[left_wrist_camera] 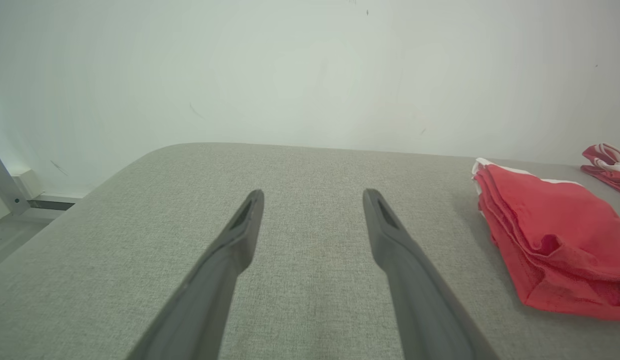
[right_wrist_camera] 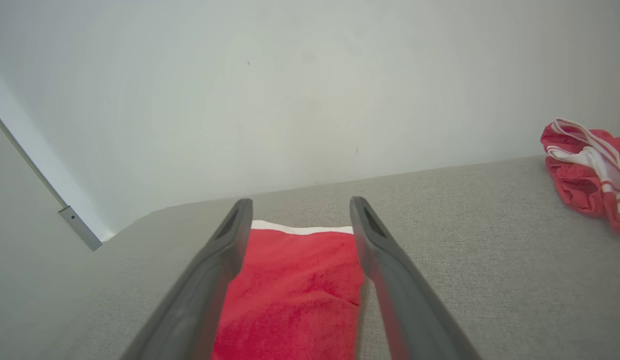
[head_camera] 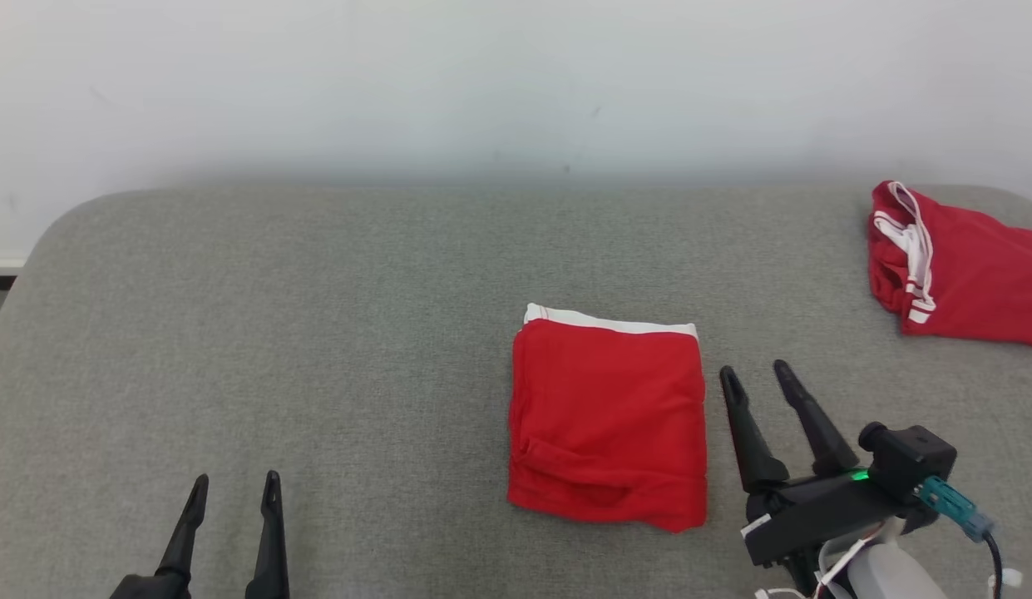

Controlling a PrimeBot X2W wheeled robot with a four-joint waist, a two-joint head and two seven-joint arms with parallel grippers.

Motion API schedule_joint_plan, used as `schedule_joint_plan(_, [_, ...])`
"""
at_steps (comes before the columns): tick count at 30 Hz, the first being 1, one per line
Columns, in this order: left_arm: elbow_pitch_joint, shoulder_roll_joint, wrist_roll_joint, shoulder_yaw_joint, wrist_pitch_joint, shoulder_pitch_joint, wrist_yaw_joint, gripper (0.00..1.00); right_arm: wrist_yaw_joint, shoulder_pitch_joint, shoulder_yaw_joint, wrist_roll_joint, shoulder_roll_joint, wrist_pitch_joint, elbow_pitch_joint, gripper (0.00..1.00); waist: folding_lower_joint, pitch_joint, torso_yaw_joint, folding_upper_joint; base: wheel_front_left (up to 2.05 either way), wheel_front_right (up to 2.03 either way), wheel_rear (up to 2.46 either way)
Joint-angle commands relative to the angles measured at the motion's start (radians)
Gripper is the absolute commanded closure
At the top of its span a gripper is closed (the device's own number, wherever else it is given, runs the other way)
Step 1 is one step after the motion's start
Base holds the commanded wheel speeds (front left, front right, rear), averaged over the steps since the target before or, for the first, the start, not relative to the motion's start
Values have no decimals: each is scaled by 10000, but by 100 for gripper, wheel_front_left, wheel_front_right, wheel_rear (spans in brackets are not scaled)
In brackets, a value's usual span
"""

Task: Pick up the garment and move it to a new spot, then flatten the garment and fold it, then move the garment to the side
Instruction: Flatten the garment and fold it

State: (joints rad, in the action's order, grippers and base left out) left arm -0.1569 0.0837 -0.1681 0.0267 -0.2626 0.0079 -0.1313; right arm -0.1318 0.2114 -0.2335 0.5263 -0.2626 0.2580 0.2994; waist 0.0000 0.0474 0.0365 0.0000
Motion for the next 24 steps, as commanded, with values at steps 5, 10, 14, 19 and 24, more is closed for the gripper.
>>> schedule_joint_plan(5, [107, 69, 121, 177, -26, 290, 14, 0, 30, -854, 968, -1388, 530, 67, -956, 0, 0, -136, -397, 0, 0, 0, 0])
schedule_joint_plan(10, [174, 97, 172, 277, -26, 376, 14, 0, 30, -1496, 1445, -2052, 943, 73, -1488, 0, 0, -206, -591, 0, 0, 0, 0])
schedule_joint_plan(14, [243, 123, 254, 319, -26, 471, 14, 0, 30, -1923, 1713, -2344, 1271, 73, -1725, 0, 0, -265, -664, 0, 0, 0, 0])
schedule_joint_plan(19, [275, 207, 569, 254, -26, 559, 14, 0, 30, -2374, 1973, -2728, 1520, 75, -1936, 0, 0, -364, -650, 0, 0, 0, 0])
schedule_joint_plan(24, [258, 109, 575, 343, -26, 665, 14, 0, 30, -2662, 2242, -2888, 1724, 74, -2008, 0, 0, -452, -592, 0, 0, 0, 0])
